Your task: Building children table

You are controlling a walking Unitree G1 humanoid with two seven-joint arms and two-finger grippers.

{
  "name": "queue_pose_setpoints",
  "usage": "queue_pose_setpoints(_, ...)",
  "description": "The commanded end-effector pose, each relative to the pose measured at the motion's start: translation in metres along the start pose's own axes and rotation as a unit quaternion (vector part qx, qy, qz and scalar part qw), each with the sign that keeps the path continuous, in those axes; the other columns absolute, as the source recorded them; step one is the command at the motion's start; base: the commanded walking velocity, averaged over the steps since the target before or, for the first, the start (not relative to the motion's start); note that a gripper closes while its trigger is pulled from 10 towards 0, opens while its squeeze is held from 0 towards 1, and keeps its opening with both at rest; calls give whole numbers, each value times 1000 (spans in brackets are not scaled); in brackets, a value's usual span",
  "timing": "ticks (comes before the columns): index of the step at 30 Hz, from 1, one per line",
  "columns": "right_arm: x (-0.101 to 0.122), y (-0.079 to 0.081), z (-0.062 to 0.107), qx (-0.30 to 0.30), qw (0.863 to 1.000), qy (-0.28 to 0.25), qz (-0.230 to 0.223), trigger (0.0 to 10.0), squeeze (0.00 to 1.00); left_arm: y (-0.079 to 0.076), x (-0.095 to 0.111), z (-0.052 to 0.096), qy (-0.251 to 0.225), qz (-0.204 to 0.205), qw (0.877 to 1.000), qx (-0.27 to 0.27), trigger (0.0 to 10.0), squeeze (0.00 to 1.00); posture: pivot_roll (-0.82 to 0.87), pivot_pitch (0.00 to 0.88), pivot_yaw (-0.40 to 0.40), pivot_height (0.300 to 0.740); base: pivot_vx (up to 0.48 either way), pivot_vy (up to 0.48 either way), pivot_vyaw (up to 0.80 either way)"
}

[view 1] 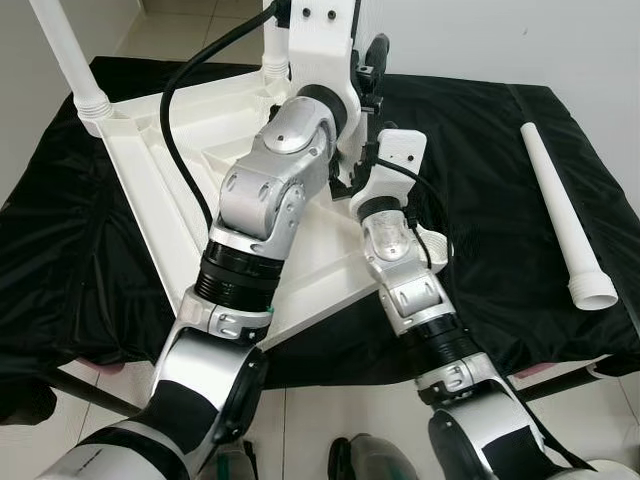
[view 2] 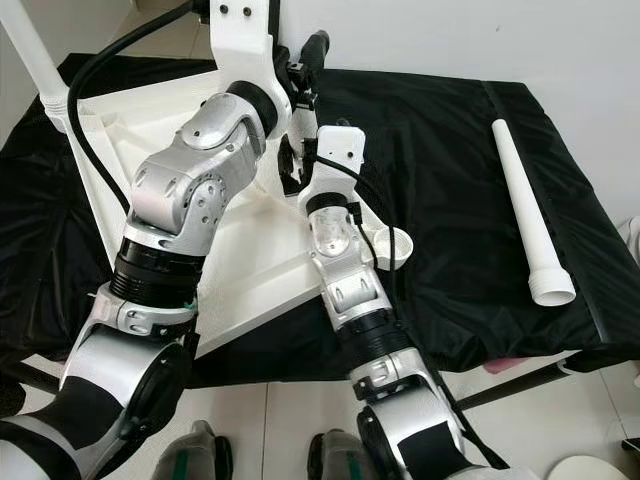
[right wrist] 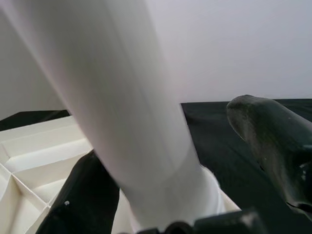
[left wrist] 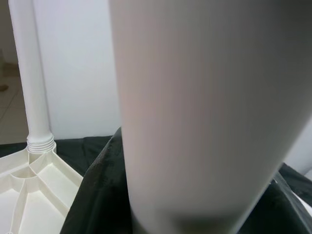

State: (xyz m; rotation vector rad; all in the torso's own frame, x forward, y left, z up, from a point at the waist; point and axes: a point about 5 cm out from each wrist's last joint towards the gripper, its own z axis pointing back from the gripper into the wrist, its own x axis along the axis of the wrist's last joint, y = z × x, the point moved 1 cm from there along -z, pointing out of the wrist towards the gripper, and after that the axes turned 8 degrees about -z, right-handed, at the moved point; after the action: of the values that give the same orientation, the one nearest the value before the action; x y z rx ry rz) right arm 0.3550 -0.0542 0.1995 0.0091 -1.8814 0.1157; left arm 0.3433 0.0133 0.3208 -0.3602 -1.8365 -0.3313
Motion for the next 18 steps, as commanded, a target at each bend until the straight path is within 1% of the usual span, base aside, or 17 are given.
queue_pose_setpoints(1, -2, -1, -1, -8, 1000, -1, 6, 10000, 0, 4, 9, -1, -9, -6, 998, 61, 10000, 0, -62, 0, -63, 740, 0, 0, 0)
queue_pose_setpoints(3, -4, 3, -2, -10, 1000, 1, 5, 10000, 0, 2, 11, -2, -13, -5, 998, 65, 10000, 0, -55, 0, -65, 740, 0, 0, 0)
queue_pose_setpoints(8, -3, 5, -4, -9, 1000, -5, -3, 10000, 0, 1, 11, -2, -14, -2, 998, 65, 10000, 0, -54, 0, -64, 740, 0, 0, 0)
queue_pose_setpoints(12, 3, 9, -9, -9, 1000, -22, -16, 10000, 0, -4, 11, -2, -11, 3, 998, 54, 10000, 0, -53, 0, -61, 740, 0, 0, 0)
queue_pose_setpoints(16, 5, 9, -11, -9, 999, -30, -16, 10000, 0, -5, 11, -3, -10, 4, 999, 51, 10000, 0, -54, 0, -61, 740, 0, 0, 0)
queue_pose_setpoints(18, 8, 12, -14, -1, 999, -41, -35, 10000, 0, -9, 11, -3, -7, 12, 999, 42, 10000, 0, -51, 0, -61, 740, 0, 0, 0)
